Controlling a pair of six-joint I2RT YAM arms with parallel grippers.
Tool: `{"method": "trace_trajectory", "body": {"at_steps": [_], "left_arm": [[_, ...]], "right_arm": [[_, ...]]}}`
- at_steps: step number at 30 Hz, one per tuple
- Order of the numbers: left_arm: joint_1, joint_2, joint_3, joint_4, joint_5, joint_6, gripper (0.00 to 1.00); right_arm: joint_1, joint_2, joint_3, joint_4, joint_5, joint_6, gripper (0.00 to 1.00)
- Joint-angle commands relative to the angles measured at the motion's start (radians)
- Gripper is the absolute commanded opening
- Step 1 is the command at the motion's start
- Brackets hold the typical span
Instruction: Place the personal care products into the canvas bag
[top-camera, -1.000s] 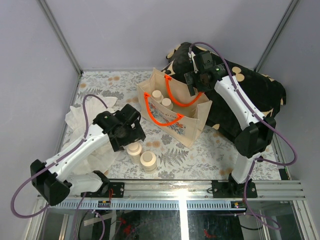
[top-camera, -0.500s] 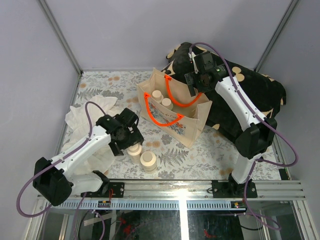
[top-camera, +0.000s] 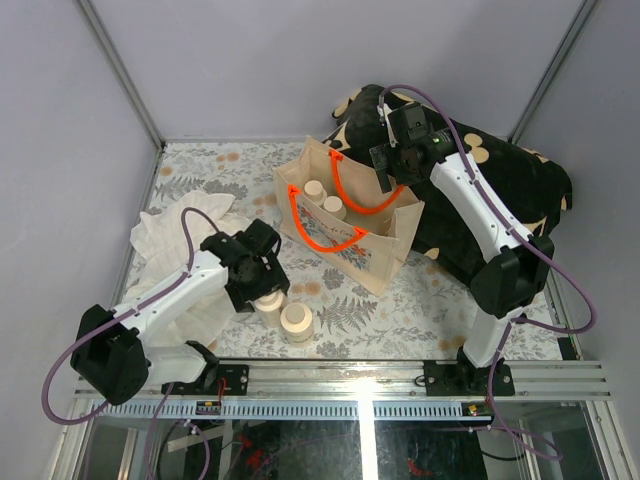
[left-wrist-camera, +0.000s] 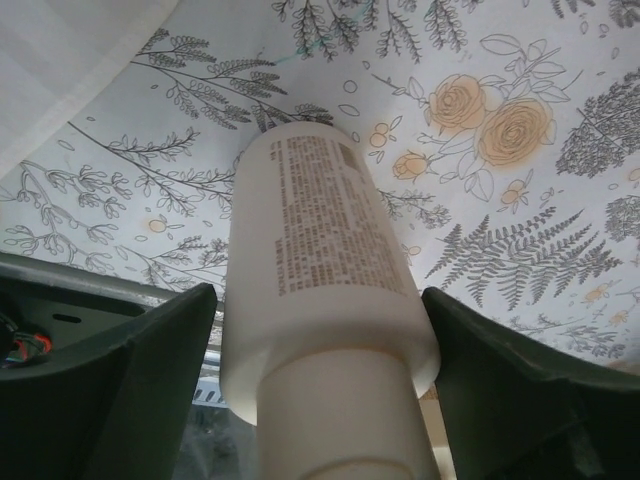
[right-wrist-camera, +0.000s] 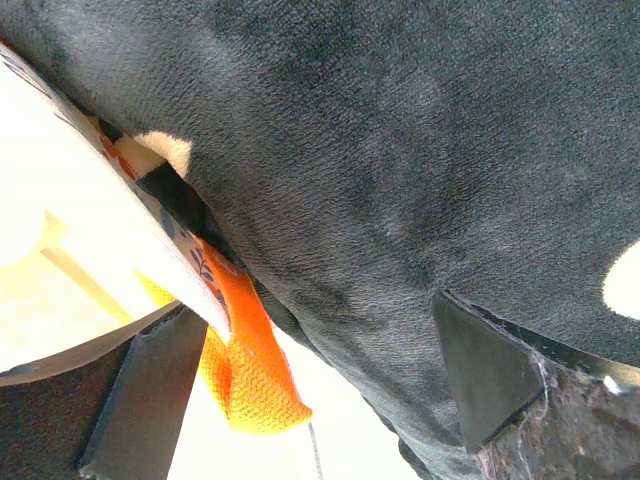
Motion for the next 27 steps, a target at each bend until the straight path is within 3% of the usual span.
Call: {"method": "trace_trajectory", "body": {"at_steps": [1, 7, 11, 12, 16, 27], "left_arm": [[0.01, -0.007, -0.001, 0.043, 0.02, 0.034, 0.72], [0.012, -0.009, 0.018, 0.054, 0.024, 0.057, 0.37], [0.022, -0.025, 0.036, 0.041, 0.014, 0.067, 0.04], [0.023, -0.03, 0.047, 0.035, 0.006, 0.071, 0.0], [0.031, -0.058, 0.134, 0.019, -0.033, 0.084, 0.0], [0.041, -0.072, 0.533, 0.034, -0.107, 0.294, 0.0]], "right_arm": [[-0.001, -0.065, 0.01, 0.019, 0.037, -0.007, 0.99], [-0.002, -0.069, 0.005, 0.023, 0.043, -0.007, 0.99], [-0.002, -0.069, 0.0, 0.027, 0.04, -0.004, 0.99], [-0.002, -0.068, -0.003, 0.028, 0.039, -0.005, 0.99], [-0.001, -0.063, -0.011, 0.032, 0.034, -0.003, 0.99], [-0.002, -0.038, -0.012, 0.037, 0.013, -0.012, 0.99]]}}
